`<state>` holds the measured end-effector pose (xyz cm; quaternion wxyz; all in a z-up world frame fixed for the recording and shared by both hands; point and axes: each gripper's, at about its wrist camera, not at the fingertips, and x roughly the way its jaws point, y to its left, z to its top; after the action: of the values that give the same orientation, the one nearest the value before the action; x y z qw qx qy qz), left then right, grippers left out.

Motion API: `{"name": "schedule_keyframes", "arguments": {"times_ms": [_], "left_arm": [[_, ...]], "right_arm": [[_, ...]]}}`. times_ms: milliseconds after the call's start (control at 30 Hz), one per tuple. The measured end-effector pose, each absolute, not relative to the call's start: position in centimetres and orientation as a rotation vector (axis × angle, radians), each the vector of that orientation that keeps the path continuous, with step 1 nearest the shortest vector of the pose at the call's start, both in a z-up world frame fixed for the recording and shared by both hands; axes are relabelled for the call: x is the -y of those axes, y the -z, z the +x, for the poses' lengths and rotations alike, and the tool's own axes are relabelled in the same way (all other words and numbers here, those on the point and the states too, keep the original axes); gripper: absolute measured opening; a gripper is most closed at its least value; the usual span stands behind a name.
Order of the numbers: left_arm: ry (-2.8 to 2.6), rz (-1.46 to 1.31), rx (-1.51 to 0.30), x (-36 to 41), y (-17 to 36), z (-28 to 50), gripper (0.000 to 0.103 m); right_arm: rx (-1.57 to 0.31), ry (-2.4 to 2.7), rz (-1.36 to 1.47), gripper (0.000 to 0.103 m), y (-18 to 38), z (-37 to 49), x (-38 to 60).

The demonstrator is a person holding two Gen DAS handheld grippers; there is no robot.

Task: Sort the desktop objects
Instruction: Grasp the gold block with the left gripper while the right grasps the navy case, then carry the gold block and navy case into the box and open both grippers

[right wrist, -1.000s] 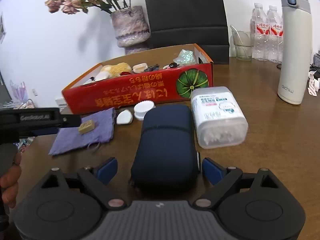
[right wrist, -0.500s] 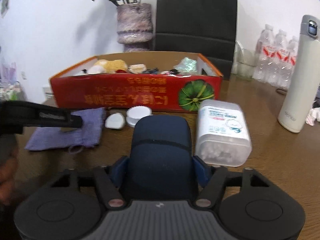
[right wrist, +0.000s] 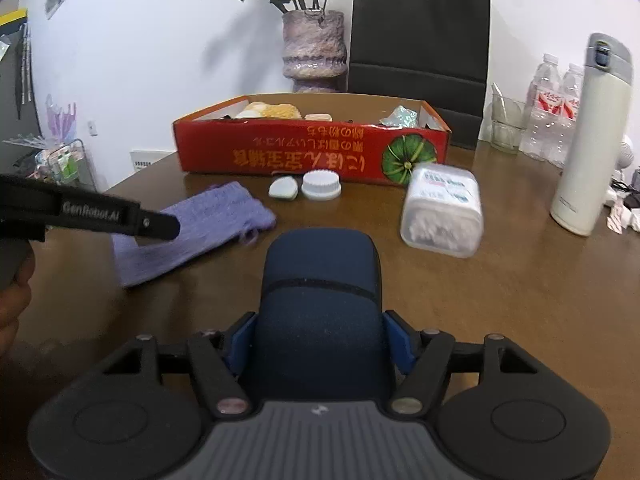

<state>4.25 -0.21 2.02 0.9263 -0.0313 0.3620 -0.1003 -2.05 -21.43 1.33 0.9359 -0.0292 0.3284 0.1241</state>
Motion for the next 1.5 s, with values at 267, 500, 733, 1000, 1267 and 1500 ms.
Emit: {"name": "schedule_keyframes", "arguments": {"times_ms": [267, 500, 733, 1000, 1267, 1500], "left_arm": [[0.244, -0.056, -0.684, 1.0, -4.2, 1.5, 0.036], [0.250, -0.063, -0.601, 0.6, -6.9, -0.3, 0.036], [0.180, -0.173, -0.513, -2.7, -9.8, 0.6, 0.036], [0.170, -0.061, -0.417, -2.1, -12.9, 6.3, 0.036], [0.142, 0.036, -0.541, 0.1, -11.2, 19.6, 0.036], [0.102, 0.087, -0.746, 0.3, -6.8, 27.3, 0.036]], "right_arm": [[-0.685, -0.217, 0.001, 0.073, -1.9, -3.0, 22.2], [-0.679, -0.222, 0.014, 0.060, -2.3, -2.2, 21.4], [-0.579, -0.205, 0.116, 0.060, -4.9, -2.8, 23.3], [-0.456, -0.193, 0.106, 0.060, -9.8, 0.8, 24.4], [-0.565, -0.155, -0.009, 0.060, -13.9, 15.7, 23.5], [-0.845, -0.050, -0.189, 0.060, -10.2, 27.6, 20.9]]}}
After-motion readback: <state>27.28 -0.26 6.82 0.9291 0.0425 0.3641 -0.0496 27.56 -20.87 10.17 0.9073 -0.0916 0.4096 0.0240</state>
